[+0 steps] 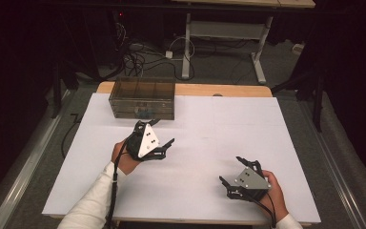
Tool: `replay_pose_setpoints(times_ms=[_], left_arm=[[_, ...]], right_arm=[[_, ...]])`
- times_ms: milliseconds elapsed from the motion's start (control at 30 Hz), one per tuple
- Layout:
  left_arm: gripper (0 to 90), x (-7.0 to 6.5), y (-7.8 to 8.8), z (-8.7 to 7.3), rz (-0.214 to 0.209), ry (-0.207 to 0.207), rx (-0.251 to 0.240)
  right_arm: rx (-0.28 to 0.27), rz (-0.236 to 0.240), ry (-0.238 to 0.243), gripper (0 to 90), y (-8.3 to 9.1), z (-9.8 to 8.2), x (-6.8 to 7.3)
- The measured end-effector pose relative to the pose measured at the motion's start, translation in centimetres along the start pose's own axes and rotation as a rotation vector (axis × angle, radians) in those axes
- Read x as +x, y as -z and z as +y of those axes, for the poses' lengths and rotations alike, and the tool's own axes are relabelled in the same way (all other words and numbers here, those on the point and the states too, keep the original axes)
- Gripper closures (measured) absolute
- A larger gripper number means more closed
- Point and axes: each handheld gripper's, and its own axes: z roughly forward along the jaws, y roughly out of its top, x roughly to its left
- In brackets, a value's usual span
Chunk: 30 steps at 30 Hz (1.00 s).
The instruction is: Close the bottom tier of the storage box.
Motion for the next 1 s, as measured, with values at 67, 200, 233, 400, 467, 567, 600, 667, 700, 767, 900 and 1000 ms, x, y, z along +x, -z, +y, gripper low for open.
replay_pose_setpoints(times_ms=[67, 200, 233, 400, 467, 567, 600, 667, 700, 767, 900, 1000], left_arm=[[21.1, -0.2, 0.1, 0.1, -0.003, -0.006, -0.002], [21.1, -0.4, 0.2, 0.1, -0.011, -0.012, -0.004], [21.1, -0.4, 0.2, 0.1, -0.012, -0.013, -0.004], [21.0, -0.7, 0.3, 0.2, -0.019, -0.019, -0.004], [21.1, -0.9, 0.4, 0.1, -0.02, -0.024, -0.003], [21.1, -1.1, 0.4, 0.1, -0.026, -0.031, -0.002], [21.1, -1.2, 0.4, 0.1, -0.029, -0.029, -0.002], [21.1, -1.3, 0.5, 0.1, -0.028, -0.033, -0.004], [21.1, -1.3, 0.6, 0.1, -0.031, -0.031, -0.005], [21.0, -1.4, 0.7, 0.0, -0.03, -0.035, -0.003], [21.0, -1.6, 0.9, -0.2, -0.033, -0.038, -0.002], [21.1, -1.8, 1.0, -0.3, -0.037, -0.045, 0.001]], right_arm=[[0.001, -0.001, 0.001, 16.5, 0.0, 0.0, 0.0], [0.001, 0.0, 0.002, 16.6, 0.0, 0.0, 0.1], [0.001, 0.001, 0.002, 16.5, 0.0, 0.0, 0.1], [0.001, 0.002, 0.004, 16.5, 0.0, 0.1, 0.1], [-0.001, 0.002, 0.007, 16.6, 0.0, 0.1, 0.1], [-0.001, 0.001, 0.007, 16.5, 0.0, 0.1, 0.1], [-0.001, 0.001, 0.007, 16.6, 0.0, 0.1, 0.1], [-0.001, 0.002, 0.009, 16.6, 0.0, 0.1, 0.1], [-0.001, 0.0, 0.008, 16.6, 0.0, 0.1, 0.1], [-0.002, 0.002, 0.008, 16.6, 0.0, 0.1, 0.1], [0.0, 0.003, 0.011, 16.6, 0.0, 0.1, 0.2], [-0.001, 0.004, 0.013, 16.6, 0.0, 0.1, 0.2]])
